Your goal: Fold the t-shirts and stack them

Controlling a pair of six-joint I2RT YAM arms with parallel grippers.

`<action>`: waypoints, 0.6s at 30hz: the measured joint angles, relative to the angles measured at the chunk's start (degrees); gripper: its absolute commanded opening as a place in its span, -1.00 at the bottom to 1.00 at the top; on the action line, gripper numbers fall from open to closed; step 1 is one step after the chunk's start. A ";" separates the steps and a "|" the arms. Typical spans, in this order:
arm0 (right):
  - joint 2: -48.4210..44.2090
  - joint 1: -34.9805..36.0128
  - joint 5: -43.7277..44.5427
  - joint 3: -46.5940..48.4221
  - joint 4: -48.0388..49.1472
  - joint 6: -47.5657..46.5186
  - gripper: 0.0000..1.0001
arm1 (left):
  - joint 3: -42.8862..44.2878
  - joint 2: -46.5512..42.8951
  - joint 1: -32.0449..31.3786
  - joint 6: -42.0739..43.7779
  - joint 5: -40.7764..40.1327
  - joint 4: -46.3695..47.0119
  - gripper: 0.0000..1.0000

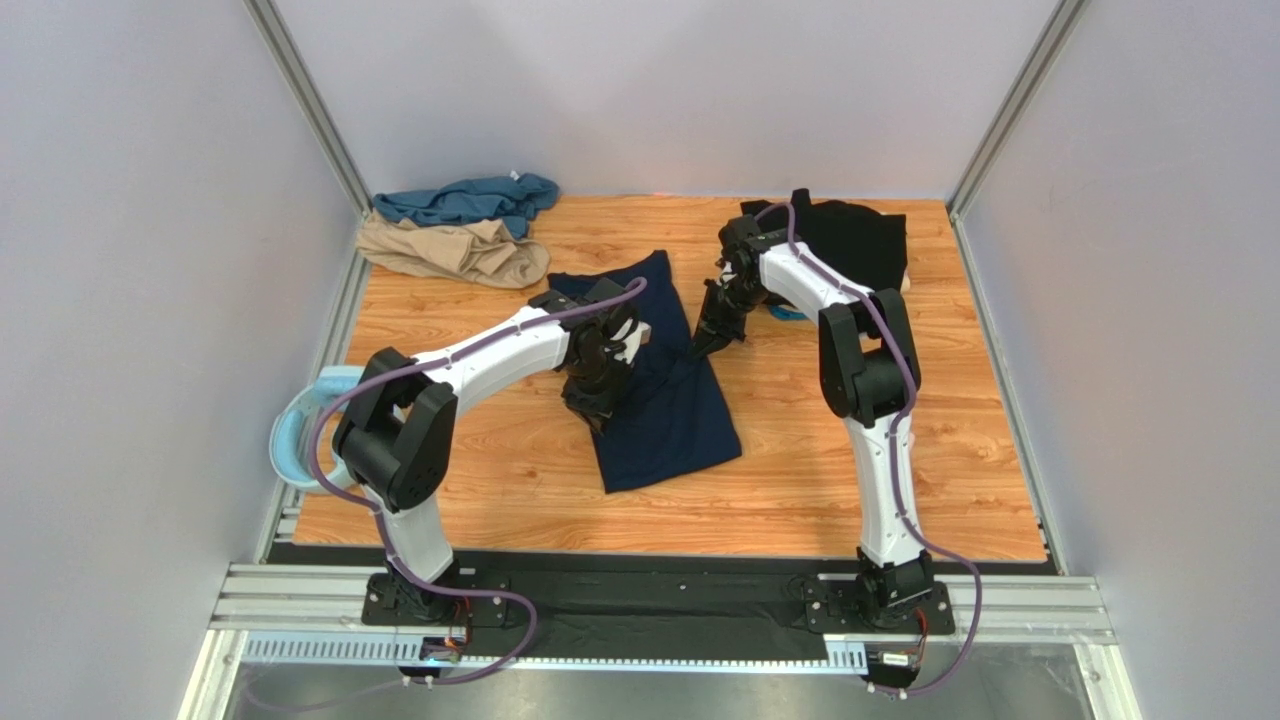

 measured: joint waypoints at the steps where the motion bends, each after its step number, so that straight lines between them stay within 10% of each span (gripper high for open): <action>1: 0.39 -0.09 -0.48 0.26 0.20 0.46 -0.91 | -0.22 -0.02 -0.04 0.22 0.07 -0.04 -0.60; 18: 1.27 0.15 -3.19 0.15 1.90 2.03 -0.82 | 8.74 11.47 -0.22 1.62 -5.25 3.50 -0.61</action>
